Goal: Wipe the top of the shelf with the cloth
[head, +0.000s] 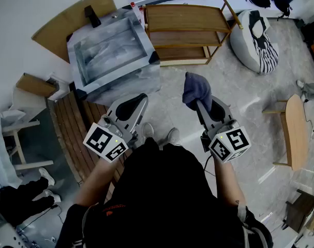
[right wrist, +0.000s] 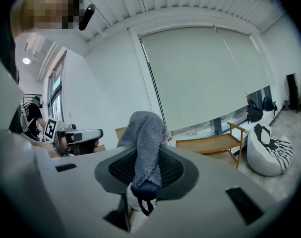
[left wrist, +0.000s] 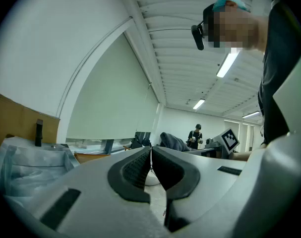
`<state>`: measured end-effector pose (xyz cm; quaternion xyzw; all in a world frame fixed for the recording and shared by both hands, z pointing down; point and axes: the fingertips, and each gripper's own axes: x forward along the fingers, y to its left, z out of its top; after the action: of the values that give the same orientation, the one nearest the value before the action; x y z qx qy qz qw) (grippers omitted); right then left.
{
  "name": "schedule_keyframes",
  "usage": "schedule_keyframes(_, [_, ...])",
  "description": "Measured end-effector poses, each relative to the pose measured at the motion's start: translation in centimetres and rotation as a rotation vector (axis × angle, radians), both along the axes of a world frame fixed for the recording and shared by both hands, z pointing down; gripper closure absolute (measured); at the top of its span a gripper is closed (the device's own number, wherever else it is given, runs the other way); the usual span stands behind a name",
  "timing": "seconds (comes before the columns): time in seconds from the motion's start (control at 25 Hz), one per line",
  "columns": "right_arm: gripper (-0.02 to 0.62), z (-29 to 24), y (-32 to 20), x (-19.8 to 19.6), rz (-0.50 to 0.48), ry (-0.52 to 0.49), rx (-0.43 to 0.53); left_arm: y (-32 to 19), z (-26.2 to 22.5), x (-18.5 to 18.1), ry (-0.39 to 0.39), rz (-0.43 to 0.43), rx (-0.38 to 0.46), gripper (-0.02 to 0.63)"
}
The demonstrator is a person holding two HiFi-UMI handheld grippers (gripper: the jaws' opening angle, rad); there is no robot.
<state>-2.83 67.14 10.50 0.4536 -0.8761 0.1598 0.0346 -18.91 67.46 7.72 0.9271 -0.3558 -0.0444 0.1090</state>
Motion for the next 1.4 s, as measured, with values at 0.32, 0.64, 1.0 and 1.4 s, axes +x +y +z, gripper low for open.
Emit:
schedule_keyframes(0.32, [0.495, 0.1, -0.6, 1.2, -0.002, -0.013, 0.008, -0.5, 0.5, 0.9, -0.008, -0.009, -0.003, 0.581])
schedule_keyframes(0.64, [0.495, 0.8, -0.6, 4.4, -0.036, -0.007, 0.009, -0.8, 1.4, 4.9, -0.018, -0.018, -0.007, 0.581])
schedule_keyframes(1.0, [0.497, 1.0, -0.9, 8.2, -0.045, -0.012, 0.022, -1.4, 1.6, 8.3, -0.047, -0.023, 0.001, 0.581])
schedule_keyframes(1.4, [0.497, 1.6, -2.2, 10.5, -0.042, -0.018, 0.011, -2.6, 2.2, 10.5, -0.048, -0.024, -0.012, 0.58])
